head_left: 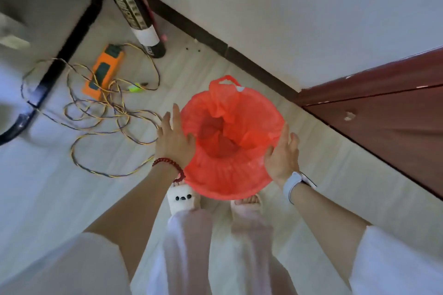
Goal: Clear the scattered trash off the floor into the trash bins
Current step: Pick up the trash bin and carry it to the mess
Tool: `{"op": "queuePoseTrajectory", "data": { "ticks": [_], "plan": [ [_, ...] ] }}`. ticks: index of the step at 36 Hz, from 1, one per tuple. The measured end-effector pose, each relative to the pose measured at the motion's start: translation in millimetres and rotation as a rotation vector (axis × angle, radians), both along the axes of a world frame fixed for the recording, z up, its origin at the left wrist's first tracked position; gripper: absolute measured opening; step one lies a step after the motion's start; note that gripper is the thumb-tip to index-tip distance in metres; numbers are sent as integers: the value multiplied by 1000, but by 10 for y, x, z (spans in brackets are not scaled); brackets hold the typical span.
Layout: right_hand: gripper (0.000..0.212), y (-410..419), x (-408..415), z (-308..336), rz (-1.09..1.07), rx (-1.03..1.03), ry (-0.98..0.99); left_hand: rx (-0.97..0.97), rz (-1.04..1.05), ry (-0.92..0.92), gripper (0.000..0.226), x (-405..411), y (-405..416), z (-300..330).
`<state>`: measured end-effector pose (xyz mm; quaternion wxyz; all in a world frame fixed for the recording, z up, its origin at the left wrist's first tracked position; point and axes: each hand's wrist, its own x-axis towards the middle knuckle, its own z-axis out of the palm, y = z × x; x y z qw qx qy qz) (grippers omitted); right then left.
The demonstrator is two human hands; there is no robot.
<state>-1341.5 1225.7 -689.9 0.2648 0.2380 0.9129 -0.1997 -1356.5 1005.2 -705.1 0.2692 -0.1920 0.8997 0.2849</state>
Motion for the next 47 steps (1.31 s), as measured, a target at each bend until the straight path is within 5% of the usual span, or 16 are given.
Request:
{"op": "queuePoseTrajectory", "data": {
  "ticks": [10, 26, 35, 47],
  "plan": [
    [67, 110, 84, 209, 5, -58, 49, -108, 274, 183, 51, 412, 95, 332],
    [46, -1230, 563, 2518, 742, -247, 124, -243, 1014, 234, 35, 2625, -661, 2639],
    [45, -2402, 1730, 3196, 1098, -312, 62, -245, 1344, 221, 34, 4306, -1150, 3240],
    [40, -3934, 3899, 3688, 1285, -406, -57, -216, 1645, 180, 37, 6735, -2008, 3796]
  ]
}}
